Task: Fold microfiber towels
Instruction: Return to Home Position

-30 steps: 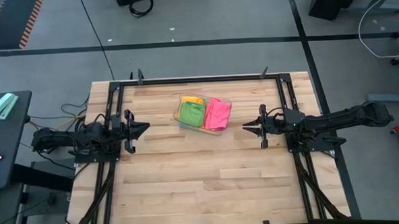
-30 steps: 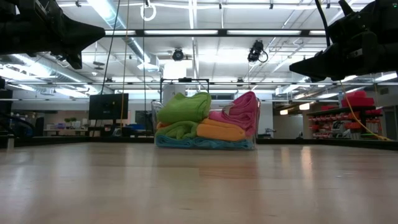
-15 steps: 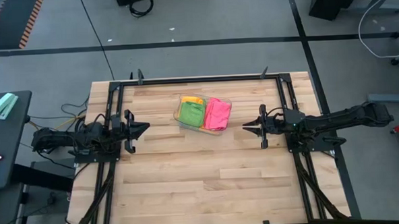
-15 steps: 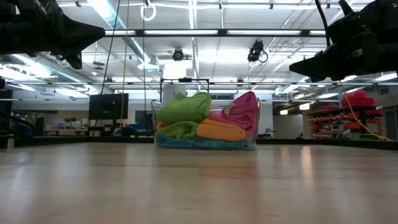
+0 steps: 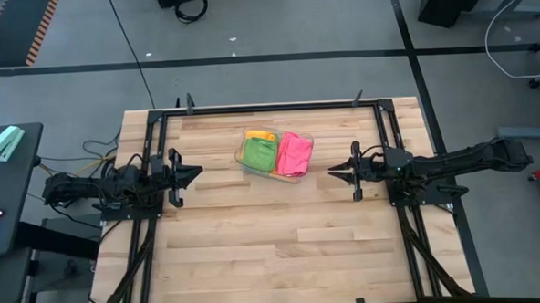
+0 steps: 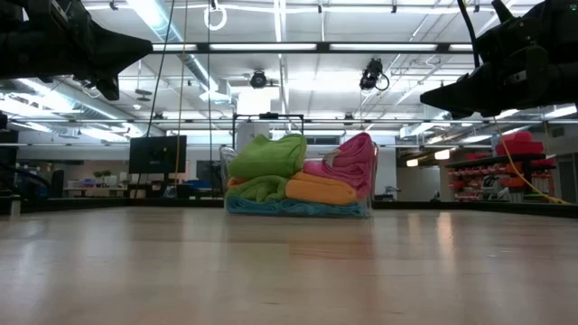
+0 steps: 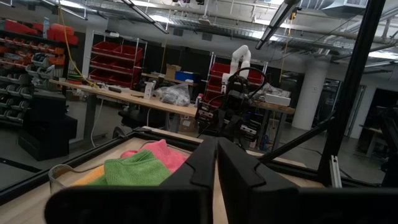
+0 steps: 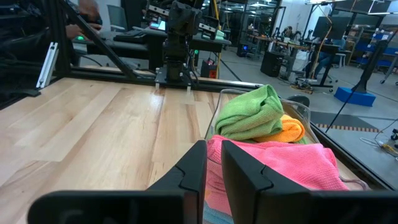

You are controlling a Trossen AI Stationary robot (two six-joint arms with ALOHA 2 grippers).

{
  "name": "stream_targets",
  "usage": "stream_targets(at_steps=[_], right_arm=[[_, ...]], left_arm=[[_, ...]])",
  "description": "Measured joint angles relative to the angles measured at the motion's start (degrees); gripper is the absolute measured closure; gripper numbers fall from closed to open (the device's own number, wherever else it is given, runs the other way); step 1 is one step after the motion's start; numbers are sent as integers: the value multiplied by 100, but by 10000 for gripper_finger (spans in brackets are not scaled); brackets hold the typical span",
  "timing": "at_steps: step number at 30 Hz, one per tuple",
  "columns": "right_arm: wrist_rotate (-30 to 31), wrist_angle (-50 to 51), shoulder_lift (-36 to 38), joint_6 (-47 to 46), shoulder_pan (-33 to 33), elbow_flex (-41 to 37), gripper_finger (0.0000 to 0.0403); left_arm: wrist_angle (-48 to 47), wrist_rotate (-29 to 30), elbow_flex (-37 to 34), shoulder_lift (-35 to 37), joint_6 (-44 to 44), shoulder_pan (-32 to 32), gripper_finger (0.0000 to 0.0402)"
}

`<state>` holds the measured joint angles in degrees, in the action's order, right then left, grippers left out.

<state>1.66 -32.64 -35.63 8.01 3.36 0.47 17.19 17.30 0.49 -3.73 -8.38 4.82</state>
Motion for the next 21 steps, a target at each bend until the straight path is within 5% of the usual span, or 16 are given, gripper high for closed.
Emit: stream_targets(at_steps=[21], right_arm=[[0, 0, 1, 0, 0, 0, 345]], left_arm=[[0, 2, -2, 0, 0, 2, 378]])
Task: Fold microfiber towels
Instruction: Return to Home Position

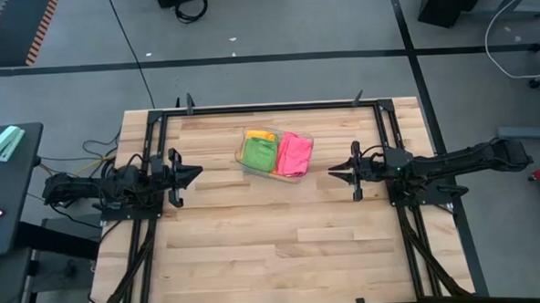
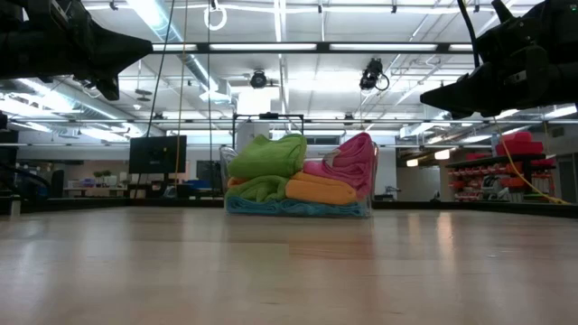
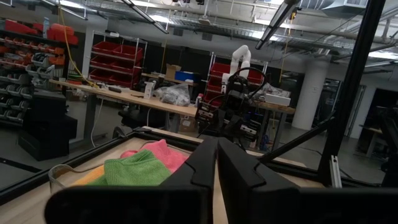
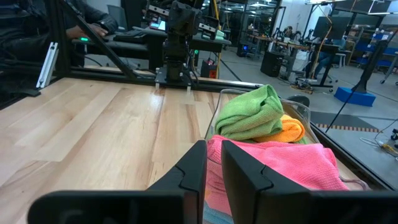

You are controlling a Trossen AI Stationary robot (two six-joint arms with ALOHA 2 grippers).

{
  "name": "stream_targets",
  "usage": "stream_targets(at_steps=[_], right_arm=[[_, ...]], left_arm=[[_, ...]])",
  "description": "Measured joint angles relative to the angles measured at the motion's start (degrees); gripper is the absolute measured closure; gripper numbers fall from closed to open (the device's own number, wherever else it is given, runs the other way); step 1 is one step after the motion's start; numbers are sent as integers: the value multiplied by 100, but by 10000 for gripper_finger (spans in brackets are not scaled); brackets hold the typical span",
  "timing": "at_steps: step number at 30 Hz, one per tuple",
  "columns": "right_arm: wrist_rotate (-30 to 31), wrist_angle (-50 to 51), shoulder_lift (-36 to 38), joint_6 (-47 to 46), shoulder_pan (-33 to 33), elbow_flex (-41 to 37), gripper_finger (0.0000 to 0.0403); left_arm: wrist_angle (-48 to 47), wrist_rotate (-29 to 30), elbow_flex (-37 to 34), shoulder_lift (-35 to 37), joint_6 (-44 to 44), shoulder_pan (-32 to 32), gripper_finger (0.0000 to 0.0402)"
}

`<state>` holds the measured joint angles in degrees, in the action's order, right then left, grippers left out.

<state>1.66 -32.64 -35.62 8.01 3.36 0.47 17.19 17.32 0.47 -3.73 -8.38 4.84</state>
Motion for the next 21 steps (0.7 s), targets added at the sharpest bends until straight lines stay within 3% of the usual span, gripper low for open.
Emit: stream_targets(at_steps=[9, 21], right_arm=[[2, 0, -2, 0, 0, 0, 345], [0, 0, -2, 0, 1, 0, 345]], left_arm=[[0, 0, 1, 0, 0, -2, 366], [0, 0, 0, 0, 0, 0, 378]])
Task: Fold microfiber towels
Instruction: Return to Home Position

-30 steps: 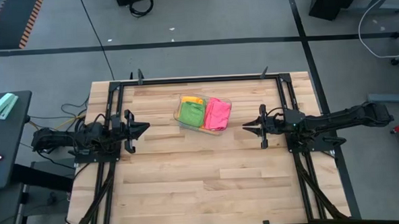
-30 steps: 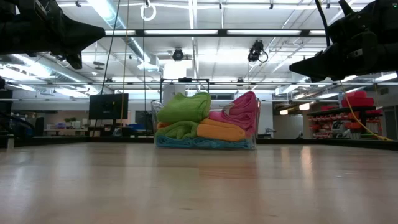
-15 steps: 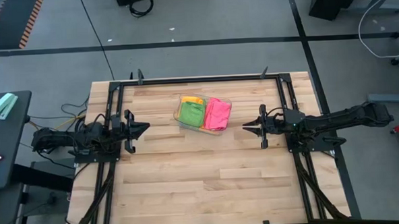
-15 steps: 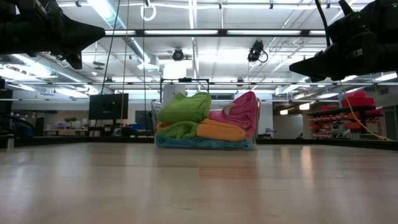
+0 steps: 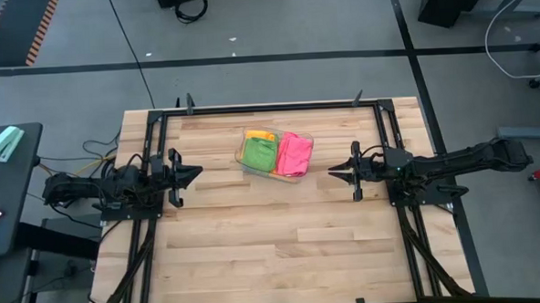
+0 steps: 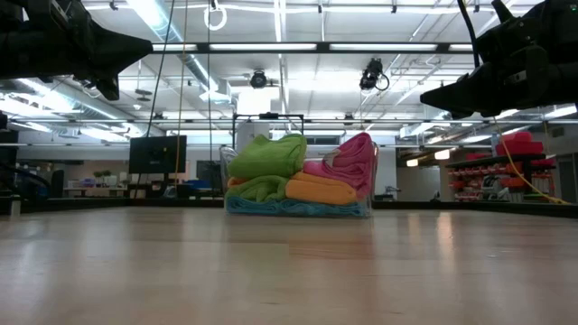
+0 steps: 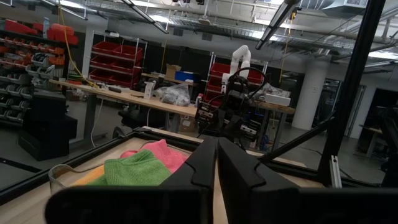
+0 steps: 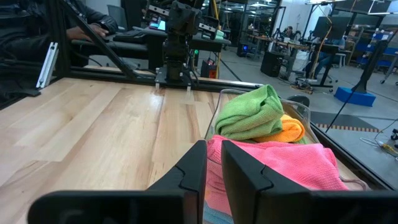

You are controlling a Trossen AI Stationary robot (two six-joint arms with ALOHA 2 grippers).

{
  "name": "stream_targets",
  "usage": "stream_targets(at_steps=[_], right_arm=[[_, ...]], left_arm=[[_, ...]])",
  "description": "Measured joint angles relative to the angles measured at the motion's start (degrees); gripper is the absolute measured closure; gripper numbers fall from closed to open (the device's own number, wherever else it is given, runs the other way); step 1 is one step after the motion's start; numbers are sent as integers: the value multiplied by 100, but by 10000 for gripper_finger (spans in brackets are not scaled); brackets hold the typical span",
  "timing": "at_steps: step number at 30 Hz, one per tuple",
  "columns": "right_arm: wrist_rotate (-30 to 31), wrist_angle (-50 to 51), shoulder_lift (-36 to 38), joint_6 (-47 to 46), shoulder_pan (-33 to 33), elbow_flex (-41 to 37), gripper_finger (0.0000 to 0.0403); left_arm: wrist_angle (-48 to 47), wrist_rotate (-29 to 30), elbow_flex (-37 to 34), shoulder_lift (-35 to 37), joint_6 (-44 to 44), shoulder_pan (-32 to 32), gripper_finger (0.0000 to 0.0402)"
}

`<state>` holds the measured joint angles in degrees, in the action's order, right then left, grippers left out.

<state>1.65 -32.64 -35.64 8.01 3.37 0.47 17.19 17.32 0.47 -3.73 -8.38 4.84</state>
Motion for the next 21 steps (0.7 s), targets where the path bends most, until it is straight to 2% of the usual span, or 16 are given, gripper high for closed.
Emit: stream_targets(at_steps=[10, 21], right_arm=[[0, 0, 2, 0, -2, 0, 345], [1, 0, 0, 0, -2, 0, 345]], left_arm=[[0, 0, 2, 0, 0, 0, 366], [0, -2, 0, 0, 0, 0, 378]])
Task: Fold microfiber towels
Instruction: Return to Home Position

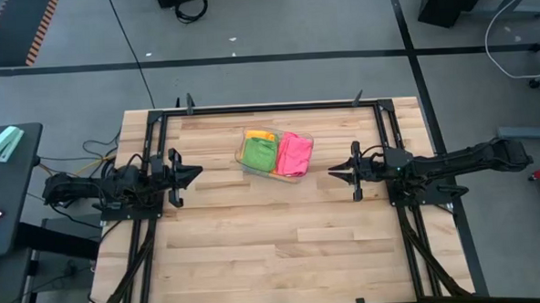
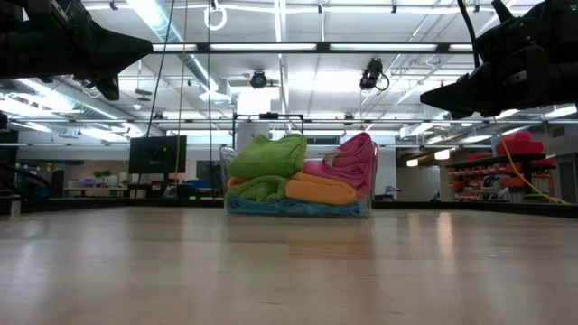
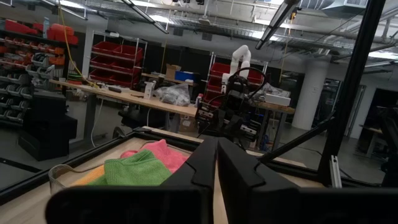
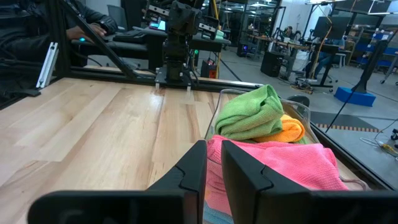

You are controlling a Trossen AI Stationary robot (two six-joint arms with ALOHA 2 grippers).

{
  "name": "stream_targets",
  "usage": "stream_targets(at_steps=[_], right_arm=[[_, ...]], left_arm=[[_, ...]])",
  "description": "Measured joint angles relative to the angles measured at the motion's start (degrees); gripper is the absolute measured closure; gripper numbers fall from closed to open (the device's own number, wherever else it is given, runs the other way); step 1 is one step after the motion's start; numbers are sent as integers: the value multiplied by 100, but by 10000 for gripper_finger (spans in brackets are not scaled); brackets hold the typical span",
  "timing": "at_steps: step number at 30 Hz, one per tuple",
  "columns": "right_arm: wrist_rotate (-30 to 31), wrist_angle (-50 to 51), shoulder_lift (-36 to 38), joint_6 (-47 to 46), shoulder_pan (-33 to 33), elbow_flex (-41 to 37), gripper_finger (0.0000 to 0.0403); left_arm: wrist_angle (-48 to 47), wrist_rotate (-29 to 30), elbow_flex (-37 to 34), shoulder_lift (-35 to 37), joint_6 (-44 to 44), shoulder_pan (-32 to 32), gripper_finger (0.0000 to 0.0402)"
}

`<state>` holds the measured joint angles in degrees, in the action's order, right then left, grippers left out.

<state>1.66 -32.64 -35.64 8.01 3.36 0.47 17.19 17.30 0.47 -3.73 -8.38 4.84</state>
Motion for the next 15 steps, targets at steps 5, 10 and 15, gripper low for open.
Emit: stream_targets(at_steps=[5, 10, 15], right_arm=[[0, 0, 0, 0, 0, 0, 345], [0, 0, 2, 0, 1, 0, 345], [2, 0, 0, 0, 0, 0, 345]], left_arm=[[0, 0, 2, 0, 0, 0, 373], [-1, 0, 2, 0, 1, -2, 366], [-2, 2, 0, 0, 0, 0, 368]])
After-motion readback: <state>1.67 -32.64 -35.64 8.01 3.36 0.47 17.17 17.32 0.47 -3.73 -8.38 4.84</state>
